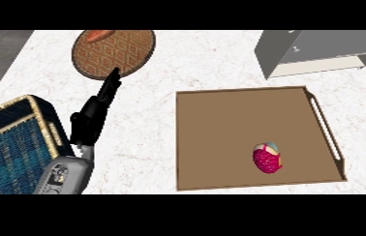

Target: Pick the lemon from the tray and place it in the tiered shelf

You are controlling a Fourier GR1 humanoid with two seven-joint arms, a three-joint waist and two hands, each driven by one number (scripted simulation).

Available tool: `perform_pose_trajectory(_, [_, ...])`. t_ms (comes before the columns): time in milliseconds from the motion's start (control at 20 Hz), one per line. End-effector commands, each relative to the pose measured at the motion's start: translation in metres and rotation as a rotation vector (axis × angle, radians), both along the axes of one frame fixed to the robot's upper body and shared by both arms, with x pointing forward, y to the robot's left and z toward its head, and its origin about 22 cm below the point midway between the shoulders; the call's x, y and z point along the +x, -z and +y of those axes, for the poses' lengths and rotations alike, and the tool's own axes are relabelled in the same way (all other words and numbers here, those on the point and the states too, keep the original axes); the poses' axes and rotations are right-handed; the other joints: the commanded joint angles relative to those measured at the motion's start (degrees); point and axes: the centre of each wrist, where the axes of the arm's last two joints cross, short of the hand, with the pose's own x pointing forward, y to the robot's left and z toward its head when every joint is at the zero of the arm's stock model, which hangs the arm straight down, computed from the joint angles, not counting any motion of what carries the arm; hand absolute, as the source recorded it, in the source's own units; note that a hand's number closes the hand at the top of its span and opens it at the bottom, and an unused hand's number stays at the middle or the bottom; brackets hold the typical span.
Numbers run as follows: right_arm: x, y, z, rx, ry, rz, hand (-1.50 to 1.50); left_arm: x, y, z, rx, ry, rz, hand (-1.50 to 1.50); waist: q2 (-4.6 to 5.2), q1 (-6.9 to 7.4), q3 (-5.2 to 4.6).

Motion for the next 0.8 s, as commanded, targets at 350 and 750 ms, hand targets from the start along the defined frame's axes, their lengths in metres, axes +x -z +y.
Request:
perform_pose_trajectory(350, [0.042, 0.034, -0.018, 0.235, -0.110, -0.152, 1.50, -0.002, 0.011, -0.006, -0.007, 0.006, 0.016, 0.00, 0.46, 0.21, -0.15])
perform_pose_trajectory(750, [0.061, 0.037, -0.054, 0.252, -0.143, -0.169, 1.50, -0.006, 0.008, -0.015, -0.012, -0.011, 0.036, 0.00, 0.22, 0.18, -0.26])
